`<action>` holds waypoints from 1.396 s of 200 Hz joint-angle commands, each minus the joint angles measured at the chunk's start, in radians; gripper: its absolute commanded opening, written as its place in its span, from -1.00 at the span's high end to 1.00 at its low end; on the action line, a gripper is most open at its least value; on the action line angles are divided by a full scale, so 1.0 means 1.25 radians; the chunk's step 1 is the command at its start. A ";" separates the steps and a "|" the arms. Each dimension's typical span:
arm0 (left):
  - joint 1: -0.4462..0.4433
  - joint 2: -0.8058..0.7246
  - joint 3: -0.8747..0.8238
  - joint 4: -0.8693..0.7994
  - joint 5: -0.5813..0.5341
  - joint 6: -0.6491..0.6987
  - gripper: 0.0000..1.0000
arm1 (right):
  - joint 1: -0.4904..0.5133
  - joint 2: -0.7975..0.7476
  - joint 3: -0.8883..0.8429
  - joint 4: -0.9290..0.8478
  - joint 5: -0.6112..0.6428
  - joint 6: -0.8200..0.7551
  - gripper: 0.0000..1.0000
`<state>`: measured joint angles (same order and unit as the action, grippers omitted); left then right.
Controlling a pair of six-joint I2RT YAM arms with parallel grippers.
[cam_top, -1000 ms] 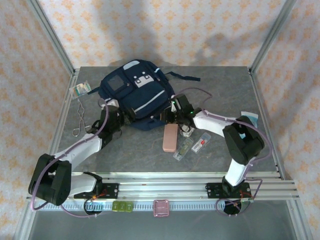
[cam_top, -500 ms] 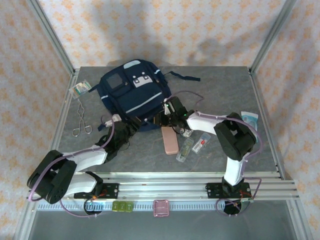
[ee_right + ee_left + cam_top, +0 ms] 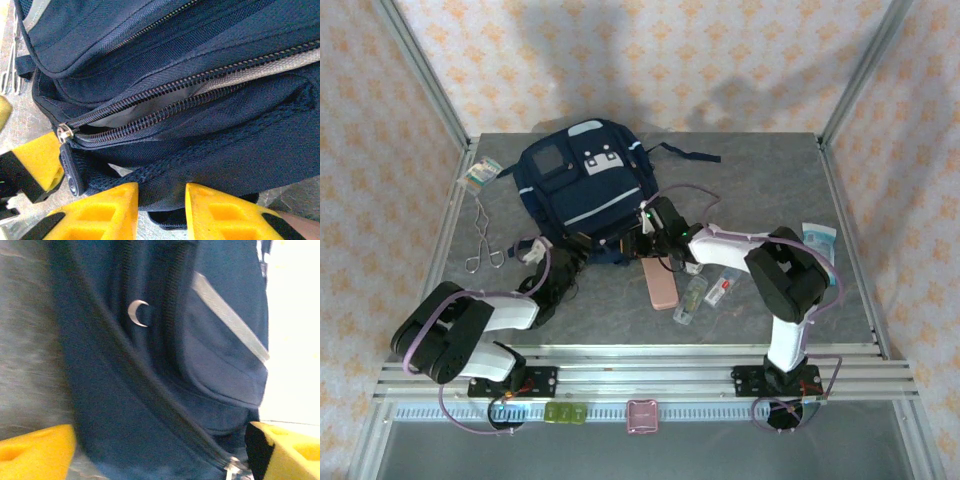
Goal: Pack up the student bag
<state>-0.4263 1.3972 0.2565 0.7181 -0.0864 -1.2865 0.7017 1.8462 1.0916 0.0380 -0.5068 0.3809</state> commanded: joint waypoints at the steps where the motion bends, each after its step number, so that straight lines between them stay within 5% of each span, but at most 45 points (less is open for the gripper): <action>1: 0.051 0.029 -0.008 0.049 0.018 -0.026 -0.71 | 0.005 -0.046 -0.010 -0.015 0.015 -0.015 0.41; 46: 0.120 0.157 0.064 0.062 0.158 0.030 -0.45 | 0.006 -0.096 -0.004 -0.065 0.047 -0.055 0.34; 108: 0.135 0.199 0.054 0.138 0.242 0.028 1.00 | 0.019 -0.101 0.080 -0.176 0.111 -0.103 0.17; 192: 0.091 -0.051 0.171 -0.189 0.168 0.258 1.00 | 0.090 0.026 0.252 -0.246 0.138 -0.122 0.18; 258: 0.040 -0.082 0.200 -0.230 0.105 0.310 1.00 | 0.099 0.153 0.413 -0.392 0.260 0.018 0.12; 279: 0.040 -0.087 0.199 -0.233 0.097 0.313 1.00 | 0.096 0.156 0.412 -0.396 0.284 0.048 0.41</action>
<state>-0.3607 1.3418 0.4725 0.4053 0.0513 -0.9459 0.8291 2.0224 1.5818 -0.3969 -0.2600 0.3687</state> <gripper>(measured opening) 0.051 0.370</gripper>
